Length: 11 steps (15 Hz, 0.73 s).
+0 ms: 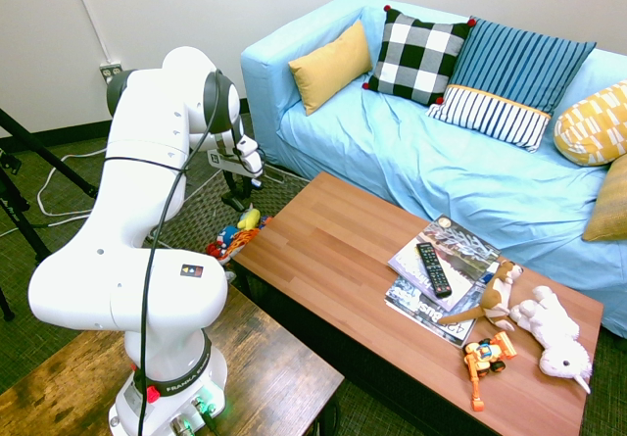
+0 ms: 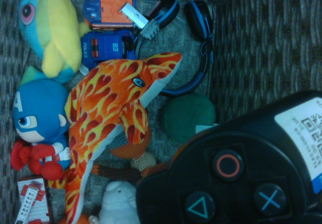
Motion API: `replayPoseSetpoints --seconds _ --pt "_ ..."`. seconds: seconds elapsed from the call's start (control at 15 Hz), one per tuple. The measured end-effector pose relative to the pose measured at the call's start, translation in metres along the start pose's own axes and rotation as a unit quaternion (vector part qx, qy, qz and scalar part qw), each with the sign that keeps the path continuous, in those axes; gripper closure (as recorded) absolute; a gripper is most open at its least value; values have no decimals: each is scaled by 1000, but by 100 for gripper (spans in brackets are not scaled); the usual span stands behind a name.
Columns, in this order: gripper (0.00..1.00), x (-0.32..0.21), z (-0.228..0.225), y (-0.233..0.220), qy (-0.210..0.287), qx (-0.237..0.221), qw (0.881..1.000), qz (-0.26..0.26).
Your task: Put the gamepad in the basket
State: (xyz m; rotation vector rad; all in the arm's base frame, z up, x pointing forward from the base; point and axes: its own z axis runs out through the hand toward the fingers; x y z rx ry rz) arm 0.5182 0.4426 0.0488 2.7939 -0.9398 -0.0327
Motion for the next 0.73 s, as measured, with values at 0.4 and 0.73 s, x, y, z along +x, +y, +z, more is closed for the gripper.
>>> replayPoseSetpoints --seconds 0.4,0.73 --pt "0 2 1 -25 -18 -8 1000 -2" --pt "0 5 -6 -29 -20 -7 1000 0"
